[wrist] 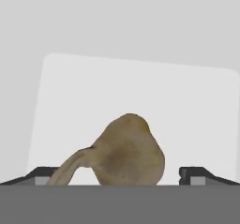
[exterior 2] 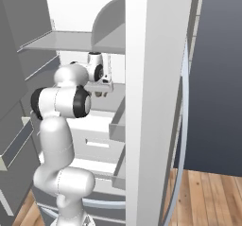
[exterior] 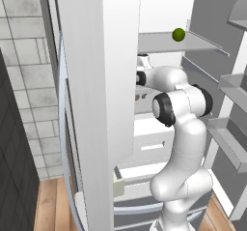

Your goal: Retrieve the bottle and the shaker from the cabinet and place them next to the mixing bowl on the counter. Then add garlic from the fridge to the mixing bowl.

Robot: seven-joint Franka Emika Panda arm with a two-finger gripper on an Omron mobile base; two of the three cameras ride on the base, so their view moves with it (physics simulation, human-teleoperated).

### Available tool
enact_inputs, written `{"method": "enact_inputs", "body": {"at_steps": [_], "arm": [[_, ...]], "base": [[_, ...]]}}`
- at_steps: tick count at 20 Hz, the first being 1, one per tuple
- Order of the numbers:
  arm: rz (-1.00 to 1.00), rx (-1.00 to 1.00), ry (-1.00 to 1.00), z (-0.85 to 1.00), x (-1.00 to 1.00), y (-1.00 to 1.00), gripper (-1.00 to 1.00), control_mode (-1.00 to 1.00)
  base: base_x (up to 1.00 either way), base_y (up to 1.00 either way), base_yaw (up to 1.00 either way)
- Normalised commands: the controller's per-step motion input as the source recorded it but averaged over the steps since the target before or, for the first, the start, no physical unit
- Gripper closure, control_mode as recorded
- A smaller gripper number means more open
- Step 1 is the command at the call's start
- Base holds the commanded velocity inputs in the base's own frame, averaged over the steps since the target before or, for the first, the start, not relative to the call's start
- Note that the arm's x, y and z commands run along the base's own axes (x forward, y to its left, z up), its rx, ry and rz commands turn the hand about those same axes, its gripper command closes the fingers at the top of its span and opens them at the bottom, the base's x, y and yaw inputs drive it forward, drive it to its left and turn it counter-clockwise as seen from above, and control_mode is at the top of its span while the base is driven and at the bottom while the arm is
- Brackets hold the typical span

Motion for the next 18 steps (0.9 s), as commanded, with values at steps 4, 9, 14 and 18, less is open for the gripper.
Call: {"method": "enact_inputs", "body": {"at_steps": [4,9,14,18], "arm": [[0.0,0.0,0.0,0.0,0.16,0.0,-1.0,-1.0],[0.0,0.0,0.0,-0.02,0.0,0.0,-1.0,-1.0],[0.0,0.0,0.01,-0.1,-0.01,0.0,-1.0,-1.0],[0.0,0.0,-0.01,-0.36,0.0,0.0,-1.0,-1.0]], "base": [[0.0,0.0,0.0],[0.0,0.0,0.0],[0.0,0.0,0.0],[0.0,0.0,0.0]]}}
